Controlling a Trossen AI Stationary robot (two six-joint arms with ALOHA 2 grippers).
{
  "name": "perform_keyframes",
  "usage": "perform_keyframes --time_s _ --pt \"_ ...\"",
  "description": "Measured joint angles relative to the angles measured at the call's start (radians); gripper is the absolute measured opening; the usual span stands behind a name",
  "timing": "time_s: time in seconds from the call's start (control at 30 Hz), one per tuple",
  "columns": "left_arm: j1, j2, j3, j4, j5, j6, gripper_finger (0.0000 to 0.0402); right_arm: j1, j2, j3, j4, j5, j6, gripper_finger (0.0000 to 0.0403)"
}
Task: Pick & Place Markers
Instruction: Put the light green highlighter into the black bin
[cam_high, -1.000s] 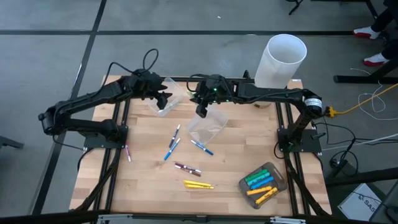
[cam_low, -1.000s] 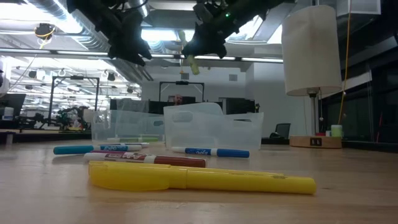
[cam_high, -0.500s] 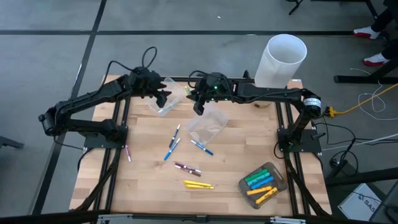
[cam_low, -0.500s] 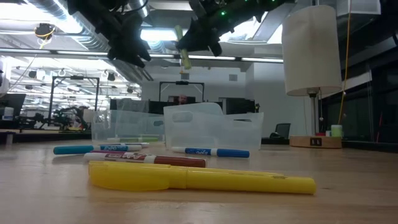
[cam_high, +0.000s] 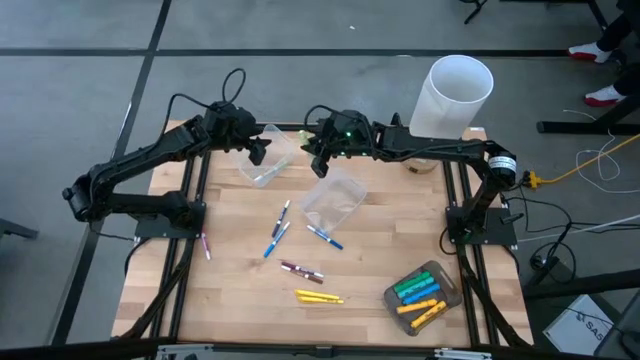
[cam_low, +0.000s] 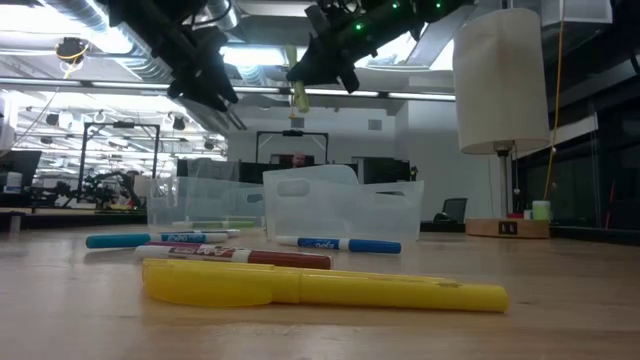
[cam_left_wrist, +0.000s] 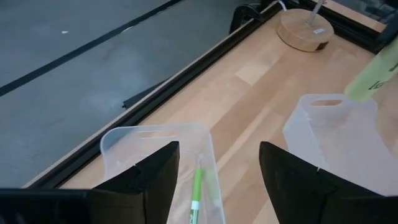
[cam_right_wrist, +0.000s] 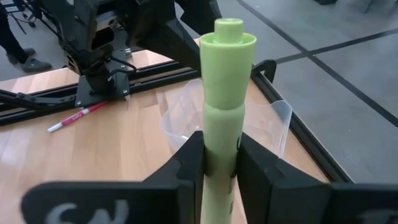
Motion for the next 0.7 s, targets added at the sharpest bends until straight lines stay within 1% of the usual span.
perform_keyframes --time_s 0.2,0.5,0.57,0.7 --pt "0.025 0.0 0.0 0.0 0.0 -0.007 0.0216 -0.011 0.0 0.0 0.019 -0.003 -0.009 0.0069" --pt "0.033 0.0 0.0 0.001 0.001 -0.008 0.0216 -0.024 0.0 0.0 0.024 -0.027 -0.039 0.0069" --pt "0.032 0.0 0.0 0.002 0.003 -0.008 0.0216 -0.028 0.0 0.0 0.024 -0.048 -0.039 0.0069" --pt "0.031 0.0 0.0 0.043 0.076 -0.008 0.0216 -0.041 0.0 0.0 0.038 -0.087 -0.039 0.0069"
